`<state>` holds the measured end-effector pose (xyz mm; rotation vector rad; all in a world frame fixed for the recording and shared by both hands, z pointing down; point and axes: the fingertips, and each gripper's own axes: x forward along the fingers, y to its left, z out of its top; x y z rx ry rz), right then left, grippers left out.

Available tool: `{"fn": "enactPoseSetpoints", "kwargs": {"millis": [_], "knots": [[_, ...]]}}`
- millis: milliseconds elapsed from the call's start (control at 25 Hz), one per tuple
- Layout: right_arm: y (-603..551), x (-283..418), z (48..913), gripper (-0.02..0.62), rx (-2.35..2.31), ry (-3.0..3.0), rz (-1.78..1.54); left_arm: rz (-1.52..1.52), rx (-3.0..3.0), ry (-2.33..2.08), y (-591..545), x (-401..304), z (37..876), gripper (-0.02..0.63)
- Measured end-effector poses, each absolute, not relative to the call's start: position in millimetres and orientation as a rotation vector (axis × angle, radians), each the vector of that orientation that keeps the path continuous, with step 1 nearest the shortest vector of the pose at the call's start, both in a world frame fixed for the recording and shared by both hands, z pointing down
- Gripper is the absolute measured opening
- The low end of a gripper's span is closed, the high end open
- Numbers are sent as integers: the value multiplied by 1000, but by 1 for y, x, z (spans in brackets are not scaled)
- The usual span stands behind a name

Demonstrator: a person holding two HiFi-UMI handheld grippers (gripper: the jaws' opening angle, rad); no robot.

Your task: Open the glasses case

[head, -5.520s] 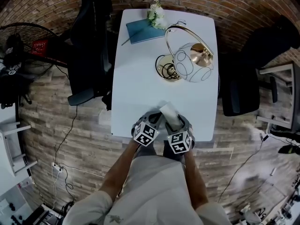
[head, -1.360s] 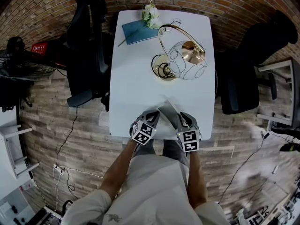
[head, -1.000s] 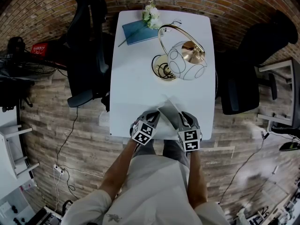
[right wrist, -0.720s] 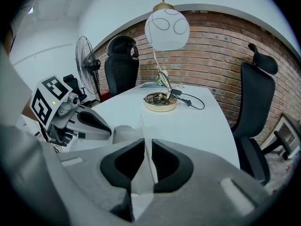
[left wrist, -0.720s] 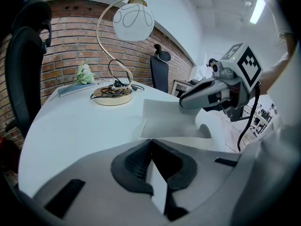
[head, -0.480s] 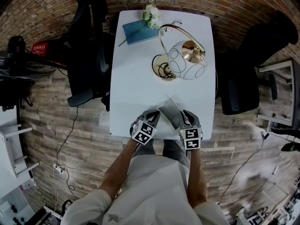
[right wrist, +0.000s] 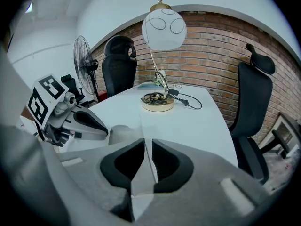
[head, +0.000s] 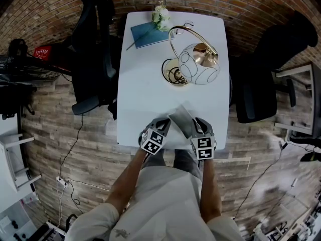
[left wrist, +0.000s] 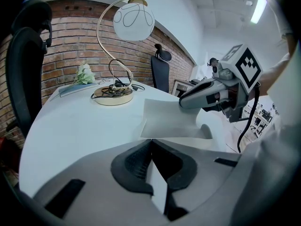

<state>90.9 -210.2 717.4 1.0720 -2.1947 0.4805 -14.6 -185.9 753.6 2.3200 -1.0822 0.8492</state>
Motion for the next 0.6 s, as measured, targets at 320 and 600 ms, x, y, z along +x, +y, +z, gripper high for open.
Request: {"fn": "enactPoseSetpoints", "kwargs": {"millis": [320,600], "knots": [[-204,83,701,57,1093,-2210,467,858,2328,-1090,-187,-16,749,6],[-194,82,680,61,1153,-2222,416,810,2377,-1121,-189,-20,724,6]]}}
